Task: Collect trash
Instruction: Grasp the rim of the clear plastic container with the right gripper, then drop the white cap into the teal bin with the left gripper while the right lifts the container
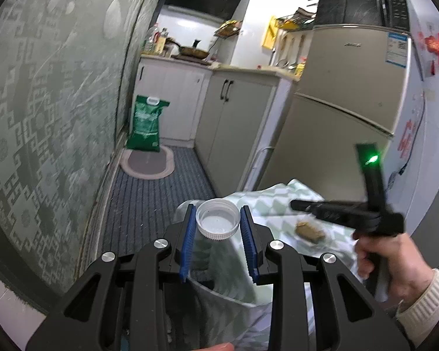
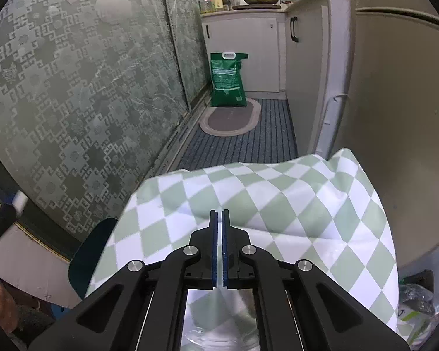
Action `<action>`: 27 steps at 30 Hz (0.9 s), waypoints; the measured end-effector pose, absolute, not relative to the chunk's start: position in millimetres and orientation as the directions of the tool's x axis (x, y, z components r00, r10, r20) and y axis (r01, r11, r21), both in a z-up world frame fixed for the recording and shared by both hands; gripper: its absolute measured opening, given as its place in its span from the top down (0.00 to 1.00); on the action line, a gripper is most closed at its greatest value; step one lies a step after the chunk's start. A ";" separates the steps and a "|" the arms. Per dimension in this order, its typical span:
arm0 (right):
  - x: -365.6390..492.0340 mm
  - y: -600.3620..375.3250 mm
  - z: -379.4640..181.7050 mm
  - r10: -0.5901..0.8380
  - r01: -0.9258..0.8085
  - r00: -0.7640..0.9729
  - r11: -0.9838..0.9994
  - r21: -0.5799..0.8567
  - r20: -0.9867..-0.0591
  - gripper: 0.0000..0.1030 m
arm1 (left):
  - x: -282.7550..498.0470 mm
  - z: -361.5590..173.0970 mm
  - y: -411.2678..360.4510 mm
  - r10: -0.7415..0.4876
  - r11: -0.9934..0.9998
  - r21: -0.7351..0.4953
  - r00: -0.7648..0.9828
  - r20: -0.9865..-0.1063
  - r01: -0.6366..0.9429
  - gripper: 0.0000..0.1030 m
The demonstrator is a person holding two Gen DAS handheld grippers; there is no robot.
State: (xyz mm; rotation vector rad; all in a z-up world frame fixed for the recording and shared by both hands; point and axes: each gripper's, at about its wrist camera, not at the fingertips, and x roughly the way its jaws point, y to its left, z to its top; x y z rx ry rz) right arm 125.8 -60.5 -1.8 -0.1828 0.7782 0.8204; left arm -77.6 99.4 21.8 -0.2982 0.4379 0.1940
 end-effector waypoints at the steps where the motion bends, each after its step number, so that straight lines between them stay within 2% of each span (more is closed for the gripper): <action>1: 125.0 -59.8 -0.1 0.592 -0.718 0.428 0.681 0.141 -0.683 0.99 | -77.8 19.8 102.3 0.126 0.936 -0.240 0.883 -0.453 -0.257 0.68; 7: 120.9 -65.0 22.2 0.634 -0.749 0.382 0.638 0.177 -0.673 0.97 | -81.7 3.9 120.3 0.155 0.922 -0.233 0.847 -0.508 -0.308 0.68; 8: 120.0 -70.8 28.4 0.626 -0.739 0.401 0.652 0.167 -0.669 0.88 | -82.2 1.4 122.6 0.159 0.921 -0.230 0.842 -0.515 -0.315 0.68; 9: 119.7 -77.3 32.3 0.621 -0.732 0.407 0.660 0.167 -0.670 0.68 | -82.8 -2.1 126.0 0.163 0.918 -0.229 0.836 -0.524 -0.323 0.68; 10: 118.8 -80.8 33.9 0.619 -0.728 0.408 0.664 0.171 -0.671 0.56 | -83.3 -5.9 129.1 0.166 0.916 -0.228 0.830 -0.533 -0.330 0.68; 11: 118.6 -88.3 34.1 0.616 -0.720 0.408 0.671 0.177 -0.674 0.39 | -83.8 -10.6 132.9 0.167 0.912 -0.231 0.822 -0.544 -0.339 0.68; 15: 111.5 -109.5 23.1 0.576 -0.680 0.421 0.712 0.177 -0.701 0.36 | -81.1 -30.2 146.6 0.183 0.895 -0.231 0.785 -0.592 -0.383 0.68; 19: 87.7 -117.9 7.1 0.458 -0.618 0.511 0.784 0.059 -0.727 0.36 | -76.1 -50.7 159.7 0.201 0.870 -0.230 0.739 -0.643 -0.437 0.68; 23: 56.8 -109.9 -5.2 0.430 -0.605 0.564 0.796 0.002 -0.705 0.25 | -72.1 -63.0 160.2 0.207 0.864 -0.217 0.712 -0.671 -0.455 0.68; 27: 44.2 -84.0 -20.4 0.385 -0.598 0.605 0.798 -0.078 -0.697 0.23 | -68.1 -74.0 161.7 0.207 0.858 -0.209 0.687 -0.697 -0.470 0.68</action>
